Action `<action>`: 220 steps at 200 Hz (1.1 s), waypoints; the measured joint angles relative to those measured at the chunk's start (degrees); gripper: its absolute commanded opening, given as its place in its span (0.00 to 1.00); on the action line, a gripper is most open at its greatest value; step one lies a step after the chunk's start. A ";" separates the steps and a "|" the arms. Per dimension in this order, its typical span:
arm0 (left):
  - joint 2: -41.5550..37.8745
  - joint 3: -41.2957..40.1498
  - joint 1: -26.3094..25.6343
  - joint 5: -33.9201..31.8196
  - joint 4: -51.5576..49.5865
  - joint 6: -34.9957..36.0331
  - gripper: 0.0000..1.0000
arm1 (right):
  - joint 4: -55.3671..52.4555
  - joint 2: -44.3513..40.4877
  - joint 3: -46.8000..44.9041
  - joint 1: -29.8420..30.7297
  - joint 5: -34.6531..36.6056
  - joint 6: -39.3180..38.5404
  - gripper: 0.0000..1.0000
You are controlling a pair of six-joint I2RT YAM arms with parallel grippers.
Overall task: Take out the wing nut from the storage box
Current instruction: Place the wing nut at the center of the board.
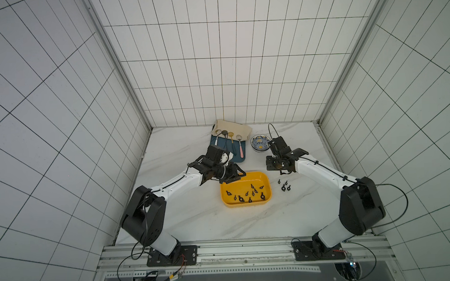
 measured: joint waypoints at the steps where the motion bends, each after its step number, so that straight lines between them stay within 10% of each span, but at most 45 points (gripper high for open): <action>1: 0.20 0.17 -0.15 0.00 0.11 -0.04 0.42 | -0.02 -0.07 -0.11 -0.24 0.11 0.04 0.02; 70: 11.54 10.21 -9.27 0.28 4.22 -2.51 0.43 | 1.53 0.92 -6.71 -8.35 1.51 2.47 0.02; 220: 12.70 7.37 -9.94 0.33 6.71 -3.65 0.43 | 7.34 10.49 -6.80 -7.91 -2.45 3.76 0.03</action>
